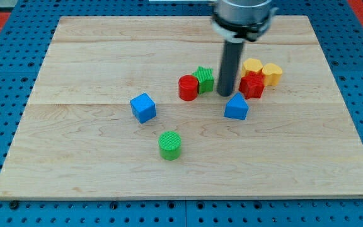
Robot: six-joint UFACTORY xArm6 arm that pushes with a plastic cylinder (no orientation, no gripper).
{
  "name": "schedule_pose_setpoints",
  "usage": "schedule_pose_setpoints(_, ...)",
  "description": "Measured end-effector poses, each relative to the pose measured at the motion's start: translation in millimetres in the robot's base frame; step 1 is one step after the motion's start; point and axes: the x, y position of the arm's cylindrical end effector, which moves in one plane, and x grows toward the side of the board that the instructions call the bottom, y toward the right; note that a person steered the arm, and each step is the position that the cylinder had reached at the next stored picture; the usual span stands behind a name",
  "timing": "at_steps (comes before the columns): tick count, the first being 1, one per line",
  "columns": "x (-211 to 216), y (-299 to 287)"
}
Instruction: Move the red circle to the red star
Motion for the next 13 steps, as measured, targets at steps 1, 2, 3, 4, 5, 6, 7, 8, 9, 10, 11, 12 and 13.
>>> schedule_pose_setpoints(1,13,-55)
schedule_pose_setpoints(2,3,-114)
schedule_pose_setpoints(3,-40,-139)
schedule_pose_setpoints(4,-96,-155)
schedule_pose_setpoints(5,-86,-202)
schedule_pose_setpoints(6,-147,-175)
schedule_pose_setpoints(7,-142,-83)
schedule_pose_setpoints(8,-168,-71)
schedule_pose_setpoints(9,-189,-79)
schedule_pose_setpoints(10,-152,-5)
schedule_pose_setpoints(11,-134,10)
schedule_pose_setpoints(12,-108,28)
schedule_pose_setpoints(13,-94,21)
